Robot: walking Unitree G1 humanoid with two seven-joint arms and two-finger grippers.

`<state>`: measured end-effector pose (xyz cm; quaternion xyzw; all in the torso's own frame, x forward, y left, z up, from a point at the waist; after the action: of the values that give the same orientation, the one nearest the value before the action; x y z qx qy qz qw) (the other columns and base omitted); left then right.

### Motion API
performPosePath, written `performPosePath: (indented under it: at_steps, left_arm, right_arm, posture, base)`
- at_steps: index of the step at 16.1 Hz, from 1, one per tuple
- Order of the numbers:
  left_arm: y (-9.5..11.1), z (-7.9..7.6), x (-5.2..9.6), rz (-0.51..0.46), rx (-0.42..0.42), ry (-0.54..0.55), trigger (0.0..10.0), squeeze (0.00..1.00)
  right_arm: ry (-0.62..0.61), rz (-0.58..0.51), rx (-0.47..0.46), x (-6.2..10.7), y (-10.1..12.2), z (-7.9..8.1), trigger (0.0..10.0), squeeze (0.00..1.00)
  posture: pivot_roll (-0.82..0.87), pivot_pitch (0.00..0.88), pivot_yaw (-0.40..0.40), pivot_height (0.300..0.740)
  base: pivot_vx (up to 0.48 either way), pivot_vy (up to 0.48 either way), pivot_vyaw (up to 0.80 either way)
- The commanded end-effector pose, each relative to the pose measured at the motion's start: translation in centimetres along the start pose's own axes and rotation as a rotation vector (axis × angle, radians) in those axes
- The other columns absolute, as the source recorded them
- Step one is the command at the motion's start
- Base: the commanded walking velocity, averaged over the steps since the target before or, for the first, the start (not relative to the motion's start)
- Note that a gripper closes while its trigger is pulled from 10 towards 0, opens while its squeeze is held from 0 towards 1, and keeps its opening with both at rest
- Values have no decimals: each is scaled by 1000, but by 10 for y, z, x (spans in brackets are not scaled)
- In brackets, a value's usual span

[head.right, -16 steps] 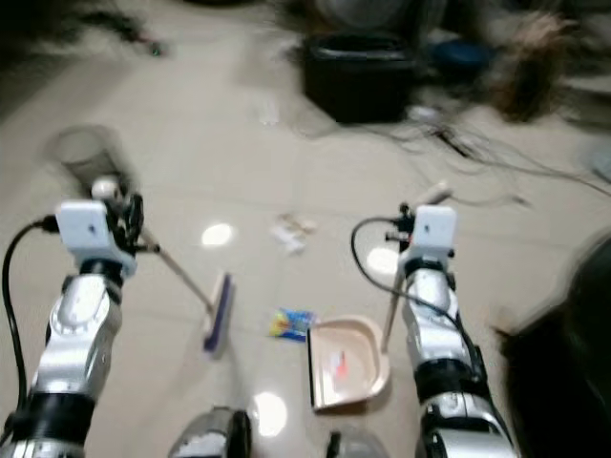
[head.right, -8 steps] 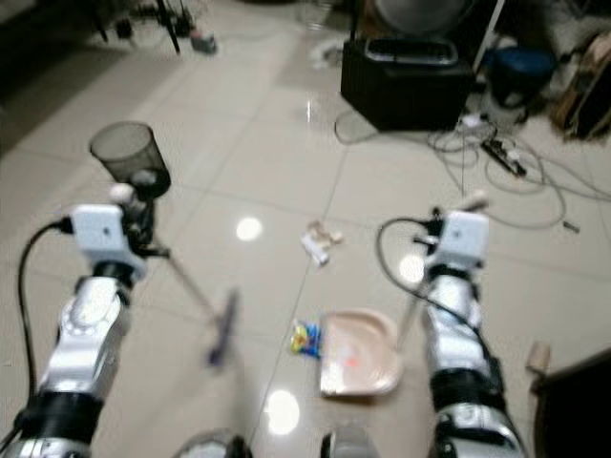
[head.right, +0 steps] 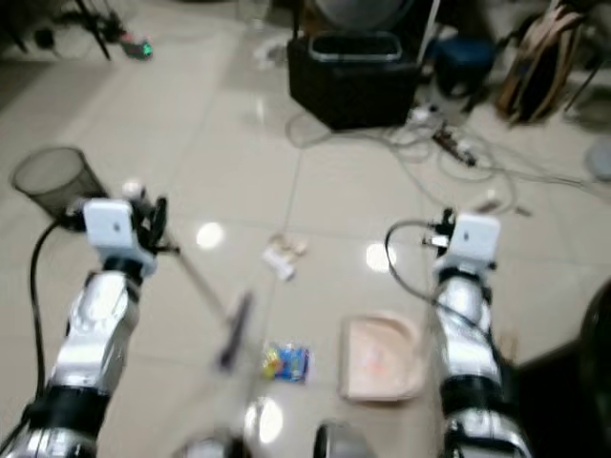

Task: Sweep floor

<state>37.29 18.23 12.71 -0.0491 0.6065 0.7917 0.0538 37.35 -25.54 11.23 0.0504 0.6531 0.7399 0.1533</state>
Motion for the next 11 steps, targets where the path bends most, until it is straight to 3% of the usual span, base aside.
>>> performPosePath:
  at_steps: [1, 7, 11]
  left_arm:
    - [-3, 16, 5, 1, -42, 34, 10000, 0]
    - [-1, 17, 1, -9, -92, 4, 10000, 0]
    - [-3, 14, -2, 11, -86, -22, 10000, 0]
  right_arm:
    - [20, -20, -31, 1, 4, 11, 10000, 0]
    - [-27, 10, -21, 3, -5, 1, 10000, 0]
    - [-14, 15, -18, 0, -4, 6, 10000, 0]
  posture:
    - [-32, 167, 41, 740]
    - [-19, 177, 58, 740]
    - [-16, 180, 59, 740]
  base:
    - [0, 0, 0]
    - [0, 0, 0]
    - [0, 0, 0]
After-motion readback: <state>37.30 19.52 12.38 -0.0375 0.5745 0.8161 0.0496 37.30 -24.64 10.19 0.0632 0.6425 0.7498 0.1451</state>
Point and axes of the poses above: a point about 5 cm out from each wrist's last joint towards the gripper, its own x axis pointing back from the gripper into the wrist, its own y axis along the axis of the wrist's last joint, z = x × y, the point moved 6 cm from there along -x, pointing out of the wrist towards the gripper, and after that the axes turned 13 degrees about -x, right-handed, at the moved point
